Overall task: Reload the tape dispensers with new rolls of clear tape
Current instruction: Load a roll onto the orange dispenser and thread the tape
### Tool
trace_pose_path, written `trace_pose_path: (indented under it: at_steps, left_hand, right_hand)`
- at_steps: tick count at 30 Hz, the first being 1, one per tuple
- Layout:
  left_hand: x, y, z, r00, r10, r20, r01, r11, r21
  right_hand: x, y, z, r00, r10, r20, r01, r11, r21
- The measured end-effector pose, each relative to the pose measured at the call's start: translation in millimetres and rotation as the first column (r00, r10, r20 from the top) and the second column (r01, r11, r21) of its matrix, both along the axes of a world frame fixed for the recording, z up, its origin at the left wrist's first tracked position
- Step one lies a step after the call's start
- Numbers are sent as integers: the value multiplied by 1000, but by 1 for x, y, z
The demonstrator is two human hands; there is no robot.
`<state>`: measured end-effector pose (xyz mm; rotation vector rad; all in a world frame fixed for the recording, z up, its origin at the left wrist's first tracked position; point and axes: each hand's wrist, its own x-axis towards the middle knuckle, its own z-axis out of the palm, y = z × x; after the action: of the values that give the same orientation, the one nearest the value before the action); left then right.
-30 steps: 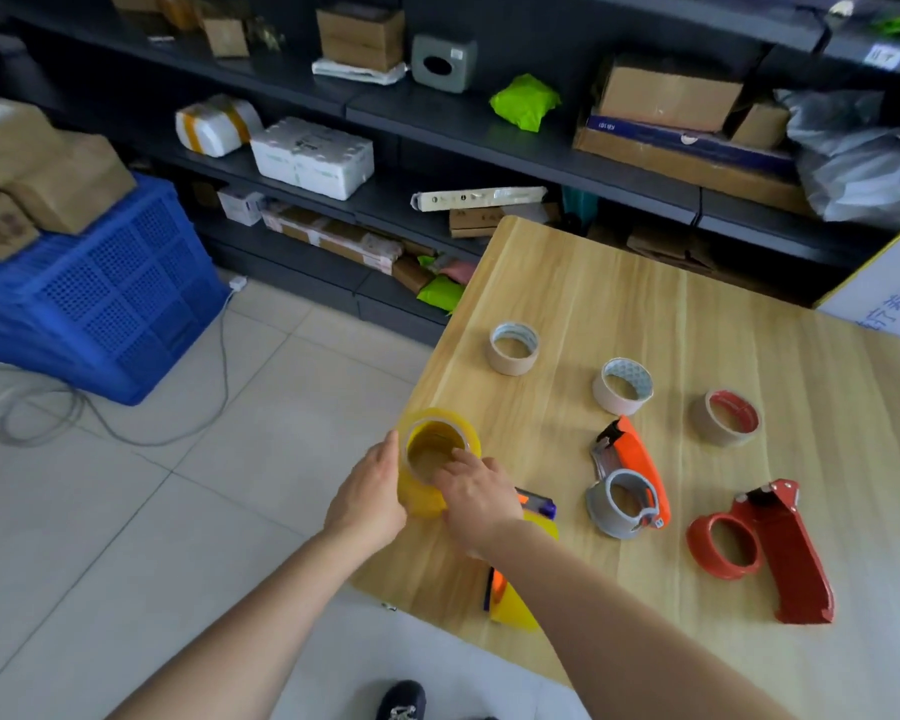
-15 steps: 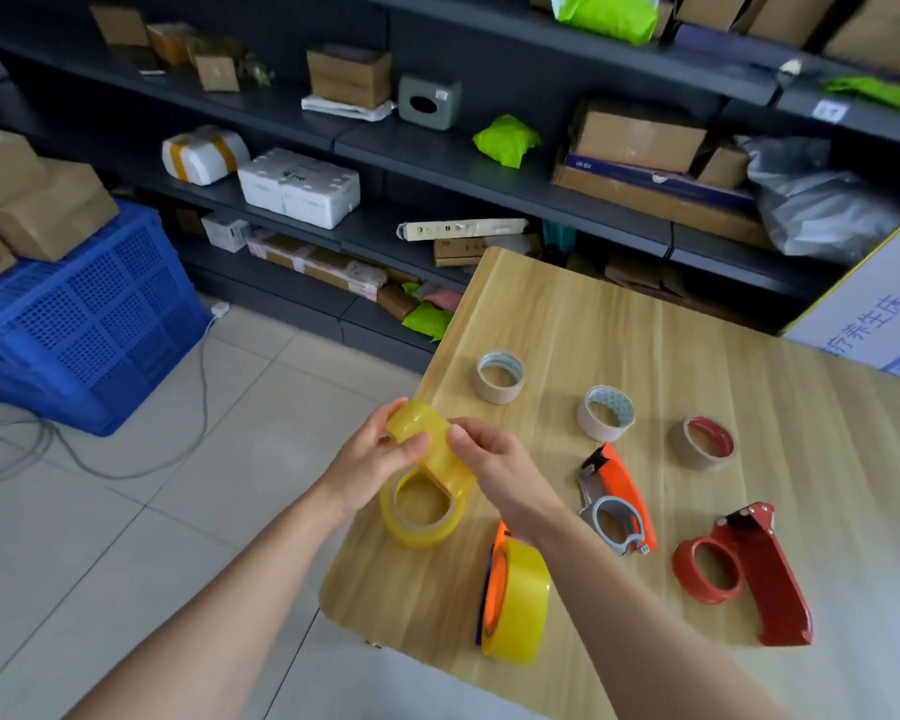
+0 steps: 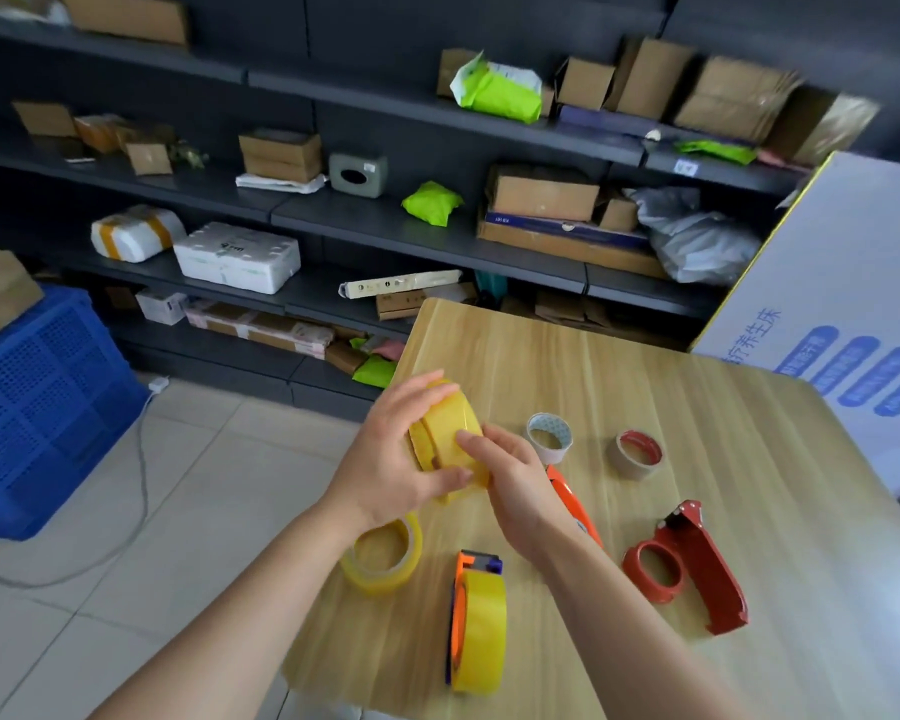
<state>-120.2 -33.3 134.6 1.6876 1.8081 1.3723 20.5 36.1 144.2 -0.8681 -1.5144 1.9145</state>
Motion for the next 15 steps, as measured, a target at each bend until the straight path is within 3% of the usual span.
trace_pose_path:
  at_steps: [3,5,10,15]
  left_hand:
    - [13,7,13,984,35,-177,-11,991,134]
    - [21,13,18,975,40,-221,-11,991,132]
    - [39,38,38,997,-6,-82,0,997,-74]
    - [72,64,48,1000,-10,-2,10,995,-98]
  right_hand:
    - [11,5,5,997,-50,-54,50,999,7]
    - [19,11,8,996,-67,-67,67,998,3]
    - [49,29,15,995,-64,-78,65,998,5]
    - [83,57,23,997,-45,-68,46,999,10]
